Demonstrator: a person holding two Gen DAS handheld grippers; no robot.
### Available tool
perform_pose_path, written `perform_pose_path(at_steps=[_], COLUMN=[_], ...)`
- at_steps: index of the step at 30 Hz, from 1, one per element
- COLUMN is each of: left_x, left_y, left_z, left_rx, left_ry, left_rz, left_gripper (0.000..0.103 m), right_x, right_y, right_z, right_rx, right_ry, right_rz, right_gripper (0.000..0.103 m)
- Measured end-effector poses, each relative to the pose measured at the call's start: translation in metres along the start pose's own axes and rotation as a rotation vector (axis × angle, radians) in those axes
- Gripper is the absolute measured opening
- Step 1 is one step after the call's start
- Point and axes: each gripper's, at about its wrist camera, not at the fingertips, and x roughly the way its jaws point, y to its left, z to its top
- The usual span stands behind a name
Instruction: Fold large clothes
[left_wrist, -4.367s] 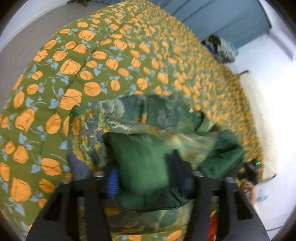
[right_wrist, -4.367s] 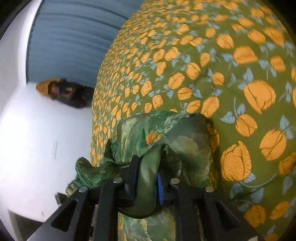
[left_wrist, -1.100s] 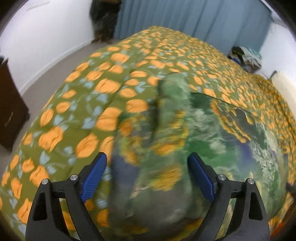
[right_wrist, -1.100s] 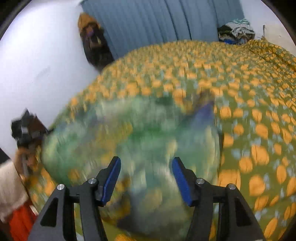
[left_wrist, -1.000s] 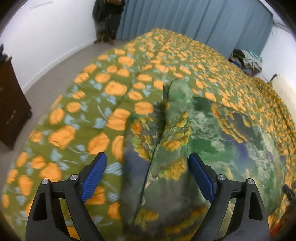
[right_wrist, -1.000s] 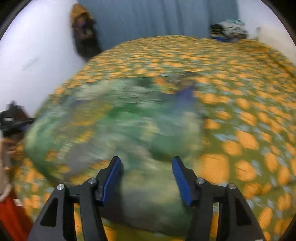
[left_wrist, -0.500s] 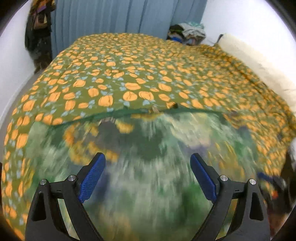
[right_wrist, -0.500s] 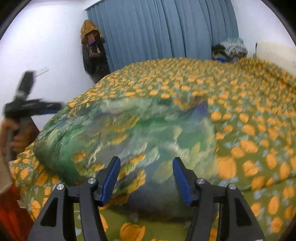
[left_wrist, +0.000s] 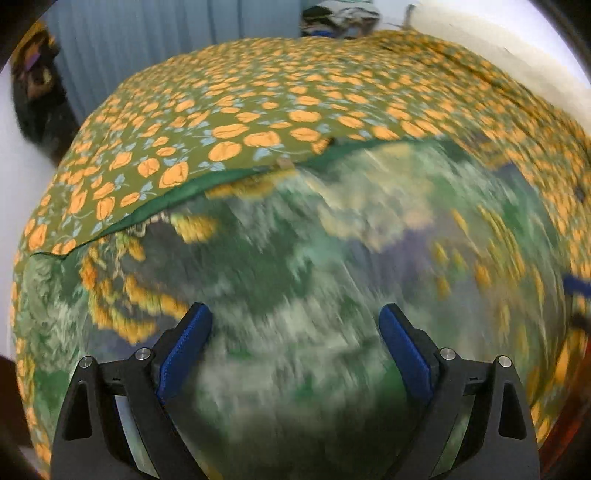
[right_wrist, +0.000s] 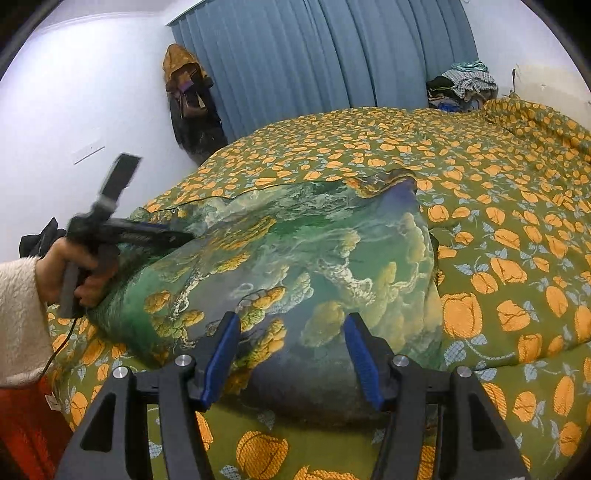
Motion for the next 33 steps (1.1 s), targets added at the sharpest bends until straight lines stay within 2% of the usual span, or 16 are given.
perform_pose_path(at_steps=[4, 11, 14, 26, 29, 30, 31, 33], left_x=[-0.016, -0.032, -0.029, -0.027, -0.044, -0.05, -0.056, -0.066], left_y=[-0.011, -0.02, -0.028, -0.029, -0.035, -0.039, -0.042, -0.046], left_z=[-0.024, -0.047, -0.058, -0.061, -0.056, -0.053, -0.052, -0.049], left_rx=[0.052, 0.022, 0.049, 0.029, 0.081, 0.097, 0.104, 0.101], left_ry=[-0.032, -0.059, -0.055, -0.035, -0.032, -0.04, -0.05, -0.074], left_rz=[0.025, 0.028, 0.059, 0.081, 0.116, 0.128, 0.129, 0.092], left_gripper=[0.094, 0.094, 0.094, 0.097, 0.096, 0.096, 0.096, 0.096], right_x=[-0.002, -0.005, -0.004, -0.009, -0.031, -0.037, -0.044, -0.052], right_y=[-0.001, -0.006, -0.008, -0.021, -0.04, -0.049, -0.06, -0.08], right_z=[0.001, 0.0, 0.0, 0.002, 0.003, 0.001, -0.002, -0.011], right_rx=[0.018, 0.033, 0.04, 0.066, 0.151, 0.193, 0.247, 0.358], right_ry=[-0.007, -0.011, -0.01, 0.007, -0.004, -0.007, -0.009, -0.011], right_rz=[0.0, -0.021, -0.027, -0.07, -0.14, -0.153, -0.164, -0.153], right_gripper=[0.06, 0.06, 0.06, 0.06, 0.062, 0.068, 0.073, 0.075])
